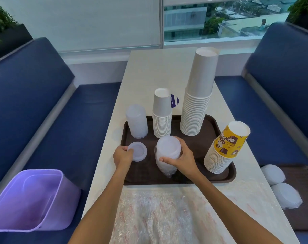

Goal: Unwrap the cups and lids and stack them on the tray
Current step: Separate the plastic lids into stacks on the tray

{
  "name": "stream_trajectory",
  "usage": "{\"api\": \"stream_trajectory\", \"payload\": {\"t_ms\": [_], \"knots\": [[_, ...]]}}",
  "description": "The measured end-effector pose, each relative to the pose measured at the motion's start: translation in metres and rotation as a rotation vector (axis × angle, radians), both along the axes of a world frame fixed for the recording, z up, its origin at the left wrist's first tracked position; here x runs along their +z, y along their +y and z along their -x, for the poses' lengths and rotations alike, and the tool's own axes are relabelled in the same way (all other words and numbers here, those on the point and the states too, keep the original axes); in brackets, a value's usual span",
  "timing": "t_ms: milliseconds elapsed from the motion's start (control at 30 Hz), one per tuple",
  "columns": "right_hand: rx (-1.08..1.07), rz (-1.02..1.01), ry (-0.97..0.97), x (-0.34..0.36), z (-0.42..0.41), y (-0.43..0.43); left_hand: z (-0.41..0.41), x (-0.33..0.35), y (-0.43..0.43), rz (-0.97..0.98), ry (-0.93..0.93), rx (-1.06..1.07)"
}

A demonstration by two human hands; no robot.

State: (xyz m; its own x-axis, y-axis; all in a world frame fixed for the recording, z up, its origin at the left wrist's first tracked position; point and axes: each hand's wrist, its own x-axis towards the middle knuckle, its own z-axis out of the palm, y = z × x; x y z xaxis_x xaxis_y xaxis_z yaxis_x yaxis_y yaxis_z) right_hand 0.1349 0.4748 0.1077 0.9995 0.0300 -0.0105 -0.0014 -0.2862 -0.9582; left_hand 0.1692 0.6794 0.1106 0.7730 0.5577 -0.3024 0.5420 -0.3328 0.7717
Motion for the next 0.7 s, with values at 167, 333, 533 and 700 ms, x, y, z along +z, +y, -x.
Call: {"api": "stream_trajectory", "payload": {"t_ms": [167,333,533,700], "knots": [[0.000,0.012,0.008,-0.003,-0.002,0.000,-0.011,-0.007,0.001,-0.202,0.010,-0.076],[0.014,0.014,0.024,-0.003,-0.003,-0.001,-0.013,-0.019,-0.001,-0.416,0.087,-0.220],[0.014,0.006,0.024,-0.003,-0.002,-0.001,-0.008,-0.018,-0.007,-0.574,0.106,-0.288],[0.000,-0.010,0.011,0.000,0.001,0.002,-0.003,0.010,-0.013,-0.384,-0.143,-0.227]]}}
